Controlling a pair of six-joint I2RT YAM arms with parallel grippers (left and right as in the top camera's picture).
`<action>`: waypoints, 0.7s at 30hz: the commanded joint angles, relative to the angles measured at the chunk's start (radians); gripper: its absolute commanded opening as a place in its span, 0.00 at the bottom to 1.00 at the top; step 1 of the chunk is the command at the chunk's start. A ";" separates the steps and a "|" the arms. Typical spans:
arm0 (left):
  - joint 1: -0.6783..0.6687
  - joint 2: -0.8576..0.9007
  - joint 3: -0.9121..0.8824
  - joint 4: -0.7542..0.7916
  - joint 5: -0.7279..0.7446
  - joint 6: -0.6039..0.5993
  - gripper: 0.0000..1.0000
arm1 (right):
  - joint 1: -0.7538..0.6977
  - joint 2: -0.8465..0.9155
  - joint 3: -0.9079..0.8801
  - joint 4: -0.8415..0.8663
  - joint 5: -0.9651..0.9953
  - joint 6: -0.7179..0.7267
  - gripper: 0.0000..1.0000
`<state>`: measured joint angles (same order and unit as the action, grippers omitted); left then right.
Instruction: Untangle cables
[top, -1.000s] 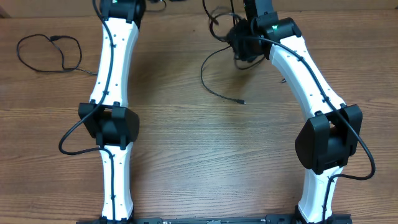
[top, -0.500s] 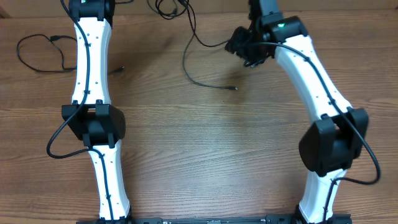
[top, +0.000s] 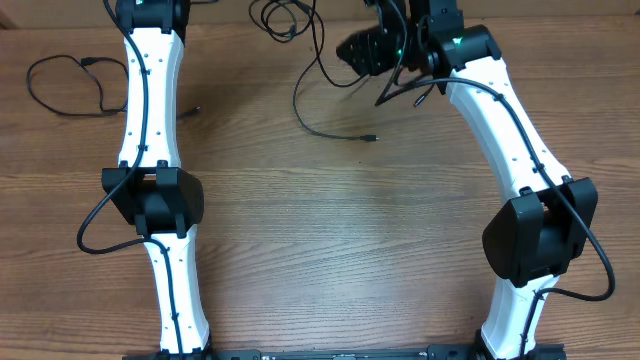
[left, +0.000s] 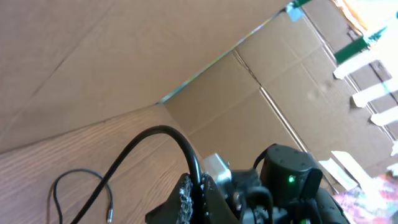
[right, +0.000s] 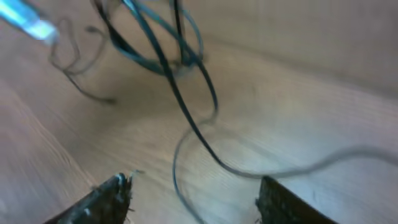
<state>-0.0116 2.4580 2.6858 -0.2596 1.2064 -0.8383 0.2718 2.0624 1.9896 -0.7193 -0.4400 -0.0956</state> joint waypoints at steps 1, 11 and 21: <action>-0.006 0.010 0.005 0.087 0.091 -0.051 0.04 | -0.002 0.010 0.000 0.121 -0.078 0.199 0.63; -0.053 0.010 0.005 0.377 0.166 -0.228 0.04 | 0.026 0.014 0.000 0.402 0.114 0.607 0.68; -0.075 0.010 0.005 0.533 0.165 -0.328 0.04 | 0.048 0.044 -0.001 0.453 0.264 0.684 0.37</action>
<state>-0.0879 2.4580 2.6839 0.2417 1.3621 -1.1076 0.3054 2.0735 1.9892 -0.2470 -0.2787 0.5507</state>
